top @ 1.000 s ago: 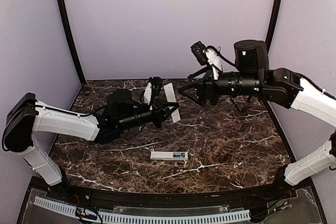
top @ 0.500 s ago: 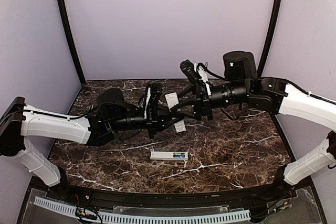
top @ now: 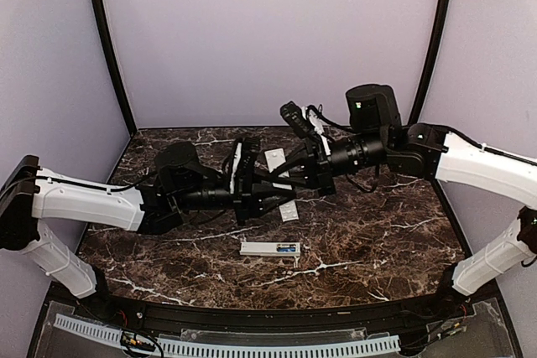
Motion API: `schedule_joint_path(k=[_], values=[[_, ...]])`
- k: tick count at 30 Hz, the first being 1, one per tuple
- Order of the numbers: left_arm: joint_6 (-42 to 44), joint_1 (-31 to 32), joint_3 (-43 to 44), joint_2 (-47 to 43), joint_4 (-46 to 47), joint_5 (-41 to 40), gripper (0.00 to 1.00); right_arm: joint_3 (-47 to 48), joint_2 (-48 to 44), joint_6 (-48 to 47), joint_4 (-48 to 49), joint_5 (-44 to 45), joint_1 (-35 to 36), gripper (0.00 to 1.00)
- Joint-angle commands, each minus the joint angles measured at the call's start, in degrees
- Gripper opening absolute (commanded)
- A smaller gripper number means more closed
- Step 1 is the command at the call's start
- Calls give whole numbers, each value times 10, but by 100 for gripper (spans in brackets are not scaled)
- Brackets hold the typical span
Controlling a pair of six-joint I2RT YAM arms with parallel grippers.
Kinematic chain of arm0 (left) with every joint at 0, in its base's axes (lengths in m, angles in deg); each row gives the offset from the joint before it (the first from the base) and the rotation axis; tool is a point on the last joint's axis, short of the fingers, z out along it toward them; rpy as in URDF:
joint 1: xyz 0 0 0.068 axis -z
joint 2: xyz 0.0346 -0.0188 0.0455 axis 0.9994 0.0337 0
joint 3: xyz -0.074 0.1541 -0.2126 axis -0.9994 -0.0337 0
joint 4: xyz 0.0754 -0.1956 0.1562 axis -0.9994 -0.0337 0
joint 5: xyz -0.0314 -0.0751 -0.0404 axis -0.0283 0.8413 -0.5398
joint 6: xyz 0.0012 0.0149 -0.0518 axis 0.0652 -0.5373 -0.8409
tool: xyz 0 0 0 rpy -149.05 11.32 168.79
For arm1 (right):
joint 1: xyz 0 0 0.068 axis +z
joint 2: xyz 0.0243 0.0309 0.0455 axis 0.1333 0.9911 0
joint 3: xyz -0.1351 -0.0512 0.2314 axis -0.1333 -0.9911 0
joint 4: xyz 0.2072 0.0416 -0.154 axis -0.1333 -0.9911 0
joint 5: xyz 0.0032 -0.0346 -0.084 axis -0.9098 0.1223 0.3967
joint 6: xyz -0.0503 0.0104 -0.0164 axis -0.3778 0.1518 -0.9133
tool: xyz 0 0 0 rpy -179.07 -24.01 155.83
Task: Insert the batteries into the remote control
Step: Pass from the left arm to the right, then pass from the right arm to the left
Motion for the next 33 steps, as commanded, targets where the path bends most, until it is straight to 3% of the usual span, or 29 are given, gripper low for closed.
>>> schedule_joint_path(k=[1, 3, 5, 9, 12, 18, 25, 33], values=[[17, 2, 4, -13, -18, -44, 48, 4, -10, 58, 32, 24, 0, 0], [18, 2, 7, -13, -29, -90, 69, 2, -14, 85, 36, 67, 0, 0], [26, 2, 11, -15, -50, -145, 78, 0, -20, 120, 39, 152, 3, 0], [30, 2, 23, -13, -105, -253, 81, -2, -32, 218, 26, 356, 19, 0], [38, 3, 27, -8, -114, -278, 84, 3, -29, 282, -1, 494, 43, 0], [44, 6, 33, 3, -124, -265, 99, 13, -18, 305, -1, 614, 83, 0], [47, 7, 40, 20, -120, -273, 97, 34, 12, 304, 8, 656, 112, 0], [42, 8, 58, 29, -140, -287, 84, 43, 32, 305, 21, 651, 120, 0]])
